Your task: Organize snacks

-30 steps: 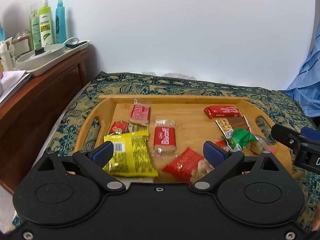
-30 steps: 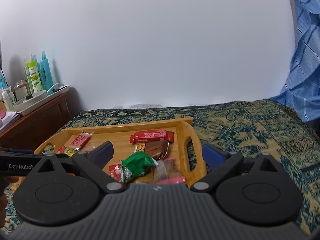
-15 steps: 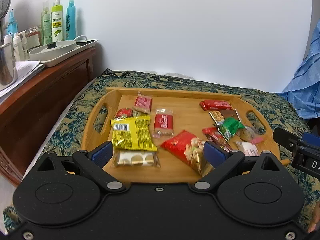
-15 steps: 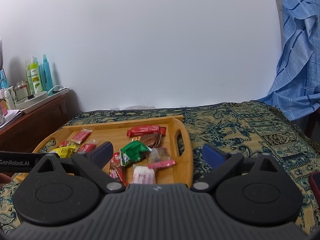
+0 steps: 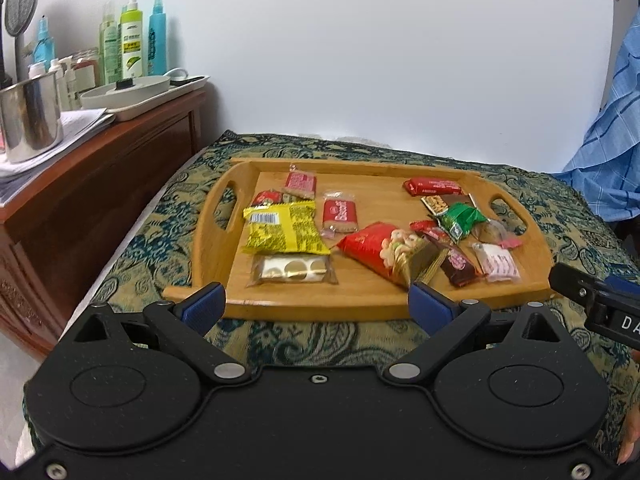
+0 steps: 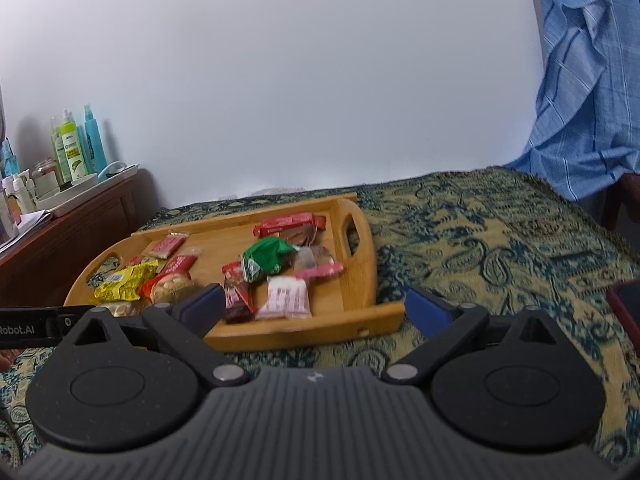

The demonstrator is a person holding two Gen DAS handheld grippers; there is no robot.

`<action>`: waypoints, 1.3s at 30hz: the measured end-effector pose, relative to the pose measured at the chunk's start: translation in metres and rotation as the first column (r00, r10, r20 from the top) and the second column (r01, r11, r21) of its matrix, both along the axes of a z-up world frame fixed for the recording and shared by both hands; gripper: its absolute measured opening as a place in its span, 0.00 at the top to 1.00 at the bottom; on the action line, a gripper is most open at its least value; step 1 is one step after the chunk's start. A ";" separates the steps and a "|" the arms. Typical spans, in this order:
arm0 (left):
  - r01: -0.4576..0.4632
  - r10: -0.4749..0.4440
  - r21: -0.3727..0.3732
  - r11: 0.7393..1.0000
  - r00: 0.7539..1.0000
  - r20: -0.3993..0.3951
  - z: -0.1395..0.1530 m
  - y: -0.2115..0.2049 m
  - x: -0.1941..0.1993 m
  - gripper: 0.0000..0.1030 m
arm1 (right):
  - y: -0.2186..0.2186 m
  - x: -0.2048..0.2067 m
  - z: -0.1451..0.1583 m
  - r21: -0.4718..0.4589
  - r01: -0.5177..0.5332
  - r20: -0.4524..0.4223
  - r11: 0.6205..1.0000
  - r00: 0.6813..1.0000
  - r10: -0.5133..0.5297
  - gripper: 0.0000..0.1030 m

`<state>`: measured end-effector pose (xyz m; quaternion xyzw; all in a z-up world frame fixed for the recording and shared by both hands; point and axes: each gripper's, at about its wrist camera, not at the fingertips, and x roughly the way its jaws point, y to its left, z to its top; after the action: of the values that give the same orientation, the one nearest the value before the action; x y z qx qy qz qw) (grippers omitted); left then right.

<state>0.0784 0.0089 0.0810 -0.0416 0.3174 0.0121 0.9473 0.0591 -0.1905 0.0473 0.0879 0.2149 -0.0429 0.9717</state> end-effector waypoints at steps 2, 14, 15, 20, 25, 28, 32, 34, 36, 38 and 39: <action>-0.001 0.001 0.000 1.000 1.000 -0.005 -0.003 0.000 -0.004 0.05 | 0.000 -0.004 -0.003 0.002 0.005 -0.009 1.000 1.000 -0.005 0.01; 0.002 -0.001 0.014 1.000 0.998 -0.057 -0.024 0.000 -0.023 0.05 | 0.006 -0.026 -0.023 -0.040 0.034 -0.052 0.999 0.998 -0.036 0.00; 0.003 -0.002 0.017 1.000 0.998 -0.061 -0.025 0.000 -0.024 0.04 | 0.007 -0.028 -0.025 -0.049 0.036 -0.054 0.998 0.998 -0.038 0.00; 0.000 0.003 0.029 1.000 0.996 -0.085 -0.034 0.000 -0.030 0.04 | 0.008 -0.035 -0.031 -0.062 0.046 -0.071 0.997 0.996 -0.050 0.00; 0.010 -0.005 0.050 0.999 0.995 -0.099 -0.041 -0.002 -0.035 0.04 | 0.010 -0.040 -0.038 -0.066 0.050 -0.088 0.997 0.995 -0.056 0.00; 0.015 -0.008 0.063 0.998 0.994 -0.109 -0.045 -0.004 -0.037 0.03 | 0.011 -0.041 -0.041 -0.071 0.049 -0.096 0.996 0.994 -0.056 0.00; 0.019 -0.009 0.074 0.997 0.991 -0.131 -0.052 -0.006 -0.038 0.03 | 0.014 -0.042 -0.044 -0.088 0.040 -0.112 0.995 0.992 -0.050 0.00; 0.018 -0.008 0.075 0.997 0.991 -0.131 -0.054 -0.006 -0.039 0.03 | 0.015 -0.043 -0.046 -0.091 0.036 -0.119 0.995 0.992 -0.047 0.00; 0.016 -0.006 0.075 0.997 0.992 -0.129 -0.056 -0.006 -0.039 0.02 | 0.016 -0.042 -0.048 -0.098 0.036 -0.126 0.995 0.991 -0.048 0.00; 0.015 -0.005 0.075 0.997 0.992 -0.130 -0.056 -0.005 -0.038 0.01 | 0.017 -0.041 -0.050 -0.105 0.034 -0.133 0.994 0.990 -0.048 0.00; 0.014 -0.004 0.074 0.997 0.991 -0.131 -0.057 -0.005 -0.038 0.00 | 0.018 -0.041 -0.051 -0.112 0.033 -0.136 0.993 0.990 -0.048 0.00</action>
<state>0.0404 0.0038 0.0244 -0.0040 0.3781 0.0225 0.9255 0.0186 -0.1724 -0.0039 0.0358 0.2773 -0.0804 0.9568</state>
